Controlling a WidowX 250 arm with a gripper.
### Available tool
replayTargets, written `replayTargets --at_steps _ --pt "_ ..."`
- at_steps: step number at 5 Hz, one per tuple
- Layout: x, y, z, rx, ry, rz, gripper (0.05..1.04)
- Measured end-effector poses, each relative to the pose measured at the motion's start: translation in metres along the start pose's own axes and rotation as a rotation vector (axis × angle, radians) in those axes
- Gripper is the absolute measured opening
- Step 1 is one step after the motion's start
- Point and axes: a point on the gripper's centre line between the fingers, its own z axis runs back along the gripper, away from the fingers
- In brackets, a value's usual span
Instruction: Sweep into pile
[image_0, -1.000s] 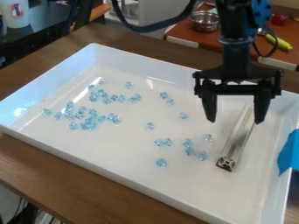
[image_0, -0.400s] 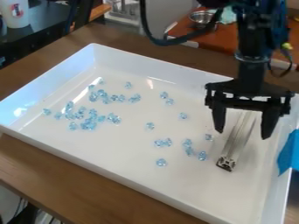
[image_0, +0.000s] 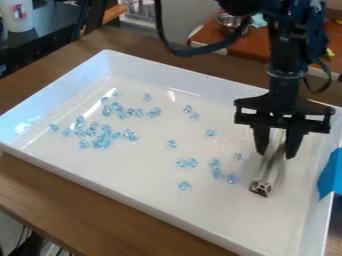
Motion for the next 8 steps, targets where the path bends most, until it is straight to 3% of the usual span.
replayTargets --at_steps 2,4,5,7,8 --pt "-0.009 0.021 0.002 -0.006 -0.004 0.009 0.375" --pt "-0.007 0.075 0.007 -0.049 0.027 0.041 0.375" --pt "-0.001 0.106 0.009 -0.064 -0.005 0.052 0.374" --pt "-0.003 0.2 0.018 -0.079 -0.021 0.125 0.372" --pt "-0.013 0.253 0.026 -0.085 0.002 0.195 0.369"
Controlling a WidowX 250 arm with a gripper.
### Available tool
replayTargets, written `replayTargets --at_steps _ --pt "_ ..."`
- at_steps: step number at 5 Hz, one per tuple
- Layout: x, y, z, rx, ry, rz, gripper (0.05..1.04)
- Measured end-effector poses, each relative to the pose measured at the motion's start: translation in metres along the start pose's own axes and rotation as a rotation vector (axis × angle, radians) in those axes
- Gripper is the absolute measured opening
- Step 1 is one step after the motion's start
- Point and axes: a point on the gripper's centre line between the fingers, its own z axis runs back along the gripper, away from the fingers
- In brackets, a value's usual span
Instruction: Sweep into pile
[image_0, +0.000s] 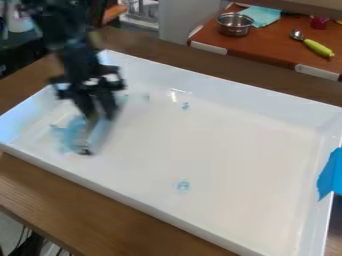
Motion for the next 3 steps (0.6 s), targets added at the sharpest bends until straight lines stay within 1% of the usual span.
replayTargets --at_steps 1,2,3 --pt "-0.011 0.05 0.022 -0.049 0.048 0.077 0.368" --pt "0.001 0.062 0.056 -0.183 0.043 0.056 0.367" --pt "0.011 0.024 0.086 -0.323 0.018 0.076 0.366"
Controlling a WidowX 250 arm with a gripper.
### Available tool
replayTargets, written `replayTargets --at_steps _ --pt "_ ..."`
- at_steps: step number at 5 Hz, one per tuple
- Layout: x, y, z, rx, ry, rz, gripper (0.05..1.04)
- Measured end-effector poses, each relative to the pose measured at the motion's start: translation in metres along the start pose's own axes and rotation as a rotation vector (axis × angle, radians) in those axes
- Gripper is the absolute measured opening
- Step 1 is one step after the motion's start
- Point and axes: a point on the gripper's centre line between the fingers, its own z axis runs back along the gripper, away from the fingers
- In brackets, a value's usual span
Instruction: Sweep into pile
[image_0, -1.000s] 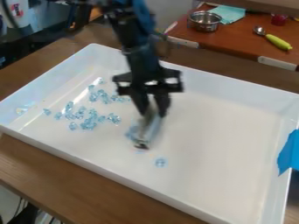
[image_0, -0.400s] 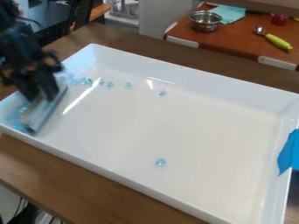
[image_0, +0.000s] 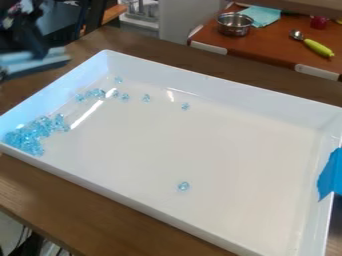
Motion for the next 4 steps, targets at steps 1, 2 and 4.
replayTargets --at_steps 1,2,4 --pt "0.002 -0.06 -0.017 -0.034 0.048 -0.001 0.366" --pt "-0.01 -0.097 -0.049 0.04 0.056 -0.069 0.364" --pt "-0.058 -0.16 -0.118 0.087 0.042 -0.18 0.364"
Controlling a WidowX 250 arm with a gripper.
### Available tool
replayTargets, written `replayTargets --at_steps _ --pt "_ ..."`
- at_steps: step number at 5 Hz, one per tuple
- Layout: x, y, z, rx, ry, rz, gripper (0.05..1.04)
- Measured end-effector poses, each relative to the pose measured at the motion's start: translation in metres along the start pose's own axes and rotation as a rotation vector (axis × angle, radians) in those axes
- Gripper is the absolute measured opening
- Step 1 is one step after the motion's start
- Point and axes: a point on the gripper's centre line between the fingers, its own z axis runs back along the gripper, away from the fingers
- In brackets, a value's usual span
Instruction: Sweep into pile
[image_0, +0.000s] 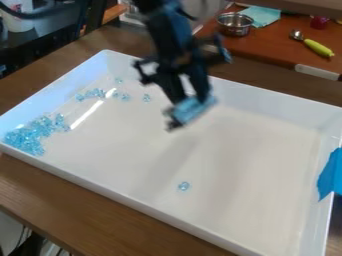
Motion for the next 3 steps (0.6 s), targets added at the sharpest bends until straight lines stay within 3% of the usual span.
replayTargets --at_steps 1,2,3 --pt "-0.021 -0.028 -0.037 0.017 -0.04 -0.035 0.364" --pt "-0.022 -0.021 -0.061 0.006 -0.167 0.012 0.364" --pt "-0.015 -0.017 -0.066 -0.037 -0.237 0.046 0.364"
